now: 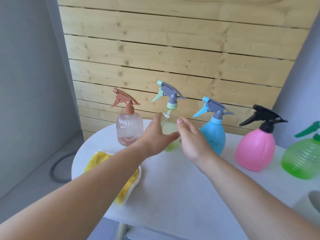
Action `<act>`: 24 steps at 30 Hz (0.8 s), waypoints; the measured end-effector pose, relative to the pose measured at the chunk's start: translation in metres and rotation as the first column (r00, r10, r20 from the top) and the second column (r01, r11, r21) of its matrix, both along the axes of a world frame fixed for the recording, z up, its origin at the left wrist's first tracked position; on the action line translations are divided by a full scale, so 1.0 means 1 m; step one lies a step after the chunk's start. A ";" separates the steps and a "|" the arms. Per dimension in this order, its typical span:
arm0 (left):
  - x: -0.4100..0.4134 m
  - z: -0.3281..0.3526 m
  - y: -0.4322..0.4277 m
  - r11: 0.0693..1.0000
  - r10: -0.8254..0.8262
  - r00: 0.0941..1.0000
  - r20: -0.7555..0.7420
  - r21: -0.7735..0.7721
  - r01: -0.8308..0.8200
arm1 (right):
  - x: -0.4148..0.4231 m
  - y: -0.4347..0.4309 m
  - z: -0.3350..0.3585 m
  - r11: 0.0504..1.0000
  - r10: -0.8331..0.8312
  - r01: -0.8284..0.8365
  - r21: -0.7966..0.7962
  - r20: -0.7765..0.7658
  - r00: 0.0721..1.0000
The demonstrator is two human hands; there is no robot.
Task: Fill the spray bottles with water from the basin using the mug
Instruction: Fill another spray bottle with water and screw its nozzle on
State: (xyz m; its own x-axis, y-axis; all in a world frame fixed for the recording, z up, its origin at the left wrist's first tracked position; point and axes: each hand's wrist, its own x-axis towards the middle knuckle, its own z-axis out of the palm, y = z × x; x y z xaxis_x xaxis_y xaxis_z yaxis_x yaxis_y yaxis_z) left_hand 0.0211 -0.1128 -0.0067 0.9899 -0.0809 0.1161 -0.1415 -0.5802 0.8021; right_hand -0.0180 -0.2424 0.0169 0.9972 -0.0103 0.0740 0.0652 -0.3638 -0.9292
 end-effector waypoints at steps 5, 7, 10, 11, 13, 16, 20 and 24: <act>-0.004 -0.010 -0.006 0.994 0.107 0.989 0.100 -0.034 -0.104 | -0.003 -0.003 0.001 1.000 0.011 -0.011 0.013 0.001 1.000; -0.015 -0.010 -0.007 0.992 0.121 0.982 0.144 -0.057 -0.113 | -0.012 -0.007 0.004 1.000 0.008 -0.009 0.007 0.012 1.000; -0.044 -0.007 -0.011 0.992 0.115 0.970 0.216 -0.077 -0.100 | -0.032 -0.012 0.011 0.999 0.008 -0.010 0.039 0.041 0.999; -0.060 -0.002 -0.014 0.992 0.106 0.968 0.228 -0.084 -0.089 | -0.047 -0.016 0.018 0.998 0.006 -0.008 0.057 0.045 0.999; -0.078 0.000 -0.017 0.991 0.114 0.959 0.259 -0.094 -0.092 | -0.064 -0.021 0.025 0.997 0.018 -0.022 0.067 0.054 0.998; -0.115 0.009 -0.024 0.993 0.109 0.951 0.289 -0.083 -0.088 | -0.099 -0.034 0.037 0.997 0.000 -0.004 0.071 0.067 0.998; -0.179 0.017 -0.042 1.000 0.006 0.963 0.269 -0.009 -0.004 | -0.143 -0.054 0.050 0.970 -0.087 0.059 0.234 0.113 0.990; -0.229 0.019 -0.058 0.999 -0.052 0.980 0.191 -0.002 0.053 | -0.174 -0.075 0.052 0.916 -0.129 0.105 0.387 0.038 0.991</act>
State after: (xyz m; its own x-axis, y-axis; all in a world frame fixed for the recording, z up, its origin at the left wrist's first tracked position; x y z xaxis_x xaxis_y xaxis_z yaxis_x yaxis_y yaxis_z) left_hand -0.2079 -0.1707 0.0122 0.9439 -0.1309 0.3031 -0.3224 -0.5626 0.7613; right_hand -0.1924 -0.3174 0.0685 0.9809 -0.1660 0.1017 0.1050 0.0107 -0.9944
